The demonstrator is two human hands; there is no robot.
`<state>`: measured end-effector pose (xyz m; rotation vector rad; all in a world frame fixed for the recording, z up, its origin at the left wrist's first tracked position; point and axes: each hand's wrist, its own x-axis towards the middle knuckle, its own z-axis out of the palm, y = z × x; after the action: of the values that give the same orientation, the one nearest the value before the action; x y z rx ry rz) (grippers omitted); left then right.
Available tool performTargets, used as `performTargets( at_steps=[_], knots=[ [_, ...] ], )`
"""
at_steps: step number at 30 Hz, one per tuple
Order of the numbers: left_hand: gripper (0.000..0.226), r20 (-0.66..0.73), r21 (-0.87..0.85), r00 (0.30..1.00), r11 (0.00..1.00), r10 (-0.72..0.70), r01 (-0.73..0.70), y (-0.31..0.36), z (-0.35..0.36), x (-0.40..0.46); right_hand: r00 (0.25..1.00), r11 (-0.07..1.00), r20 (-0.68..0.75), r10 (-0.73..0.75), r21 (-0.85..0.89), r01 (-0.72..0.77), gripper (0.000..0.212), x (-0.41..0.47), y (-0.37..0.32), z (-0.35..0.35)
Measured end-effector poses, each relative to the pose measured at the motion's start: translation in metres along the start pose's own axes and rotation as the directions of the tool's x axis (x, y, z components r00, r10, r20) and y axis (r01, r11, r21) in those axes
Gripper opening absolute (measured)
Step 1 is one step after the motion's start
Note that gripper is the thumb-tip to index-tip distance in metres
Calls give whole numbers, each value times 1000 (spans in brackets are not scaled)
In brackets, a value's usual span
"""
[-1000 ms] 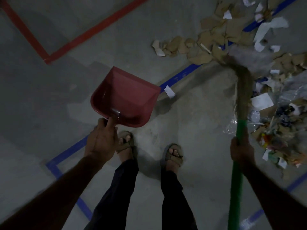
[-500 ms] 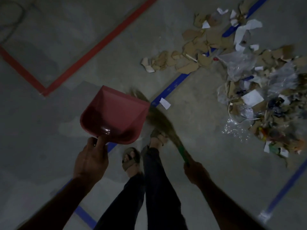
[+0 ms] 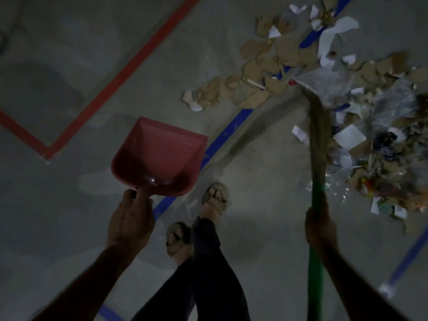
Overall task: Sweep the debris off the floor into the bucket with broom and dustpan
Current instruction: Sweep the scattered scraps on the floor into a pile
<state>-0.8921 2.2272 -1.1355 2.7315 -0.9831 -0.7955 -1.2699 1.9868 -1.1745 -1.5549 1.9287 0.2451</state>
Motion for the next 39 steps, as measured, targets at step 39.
performTargets(
  at_steps=[39],
  knots=[
    [40,-40,237,890,870,454,-433,27,-66,232,930,902,-175,322,356,-245,57,120,-142,-7]
  ],
)
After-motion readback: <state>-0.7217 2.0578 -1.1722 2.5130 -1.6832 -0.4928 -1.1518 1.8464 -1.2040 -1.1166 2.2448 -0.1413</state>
